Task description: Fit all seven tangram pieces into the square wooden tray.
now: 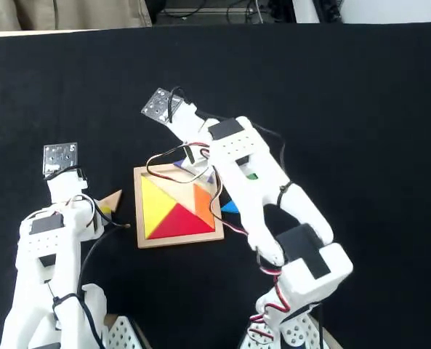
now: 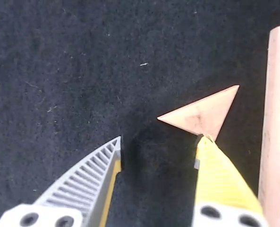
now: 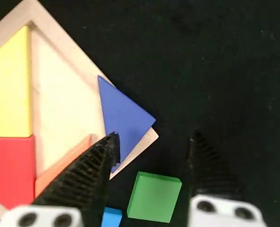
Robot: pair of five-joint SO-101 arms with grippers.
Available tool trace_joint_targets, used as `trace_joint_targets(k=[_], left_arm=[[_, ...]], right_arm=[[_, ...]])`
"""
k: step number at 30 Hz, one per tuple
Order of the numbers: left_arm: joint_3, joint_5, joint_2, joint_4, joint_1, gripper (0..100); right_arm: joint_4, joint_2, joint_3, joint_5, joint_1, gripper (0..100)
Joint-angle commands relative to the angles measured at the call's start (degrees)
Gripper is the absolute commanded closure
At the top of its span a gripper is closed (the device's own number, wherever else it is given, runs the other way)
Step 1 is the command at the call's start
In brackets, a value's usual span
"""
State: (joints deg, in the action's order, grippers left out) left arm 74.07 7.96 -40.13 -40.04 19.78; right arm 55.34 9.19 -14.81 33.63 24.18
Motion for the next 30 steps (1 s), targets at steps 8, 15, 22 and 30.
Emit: trace_joint_targets(k=[8,15,22,30], left_arm=[[-0.57,0.18,-1.23,0.79,-0.48,75],[-0.57,0.18,-1.23,0.79,-0.48,75],[-0.57,0.18,-1.23,0.79,-0.48,75],[-0.57,0.18,-1.23,0.79,-0.48,75]], right_arm=[[-7.74,0.57,0.57,0.35,-1.14,78.3],[-14.15,4.44,2.77,-6.24,-2.55,95.6],[-11.08,9.80,5.93,-6.33,-3.96,98.5],[-5.01,9.80,7.60,-6.33,-2.73,98.8]])
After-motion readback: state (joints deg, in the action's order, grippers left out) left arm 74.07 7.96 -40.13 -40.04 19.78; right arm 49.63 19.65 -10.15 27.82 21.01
